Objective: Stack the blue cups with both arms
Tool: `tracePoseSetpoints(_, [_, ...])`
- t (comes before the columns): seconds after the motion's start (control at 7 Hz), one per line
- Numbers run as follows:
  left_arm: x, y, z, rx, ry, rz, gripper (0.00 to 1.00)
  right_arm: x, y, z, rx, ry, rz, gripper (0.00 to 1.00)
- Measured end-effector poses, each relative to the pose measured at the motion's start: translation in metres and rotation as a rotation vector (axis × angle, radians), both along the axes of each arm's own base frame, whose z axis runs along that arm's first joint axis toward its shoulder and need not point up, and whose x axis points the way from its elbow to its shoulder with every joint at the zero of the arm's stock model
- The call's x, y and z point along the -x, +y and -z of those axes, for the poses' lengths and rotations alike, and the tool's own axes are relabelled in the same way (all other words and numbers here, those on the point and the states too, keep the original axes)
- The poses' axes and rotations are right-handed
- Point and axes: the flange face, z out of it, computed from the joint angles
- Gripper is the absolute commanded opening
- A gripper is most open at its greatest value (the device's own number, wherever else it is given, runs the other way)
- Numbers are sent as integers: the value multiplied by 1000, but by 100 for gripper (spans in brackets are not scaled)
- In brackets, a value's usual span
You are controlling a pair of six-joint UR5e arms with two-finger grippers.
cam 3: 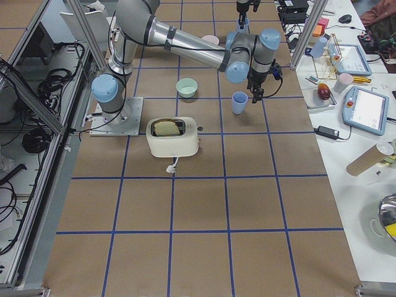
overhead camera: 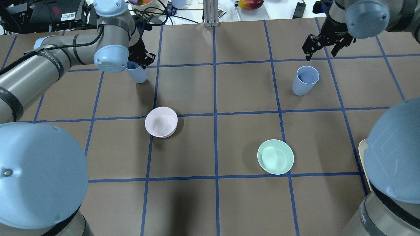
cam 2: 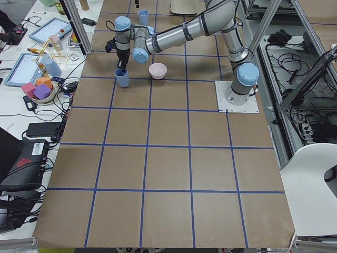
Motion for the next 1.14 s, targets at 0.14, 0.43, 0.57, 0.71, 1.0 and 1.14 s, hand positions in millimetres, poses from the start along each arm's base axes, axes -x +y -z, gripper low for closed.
tracePoseSetpoints(0.14, [27,8,-13,21,13,-42,0,0,3,14,-29,-3,-1,100])
tracePoseSetpoints(0.43, [116,39,-32,52,57,-135,0,-2,15,37,-84,-8,-1,100])
tracePoseSetpoints(0.57, [158,59,-37,60,83,-186,0,-1,20,42,-108,-8,0,100])
tracePoseSetpoints(0.71, [201,85,-40,59,107,-231,0,0,24,44,-129,-10,3,100])
tracePoseSetpoints(1.0, [268,147,-33,-13,96,-273,0,2,27,49,-147,-19,4,48])
tracePoseSetpoints(1.14, [278,175,-24,-68,63,-273,0,1,28,53,-148,-26,6,6])
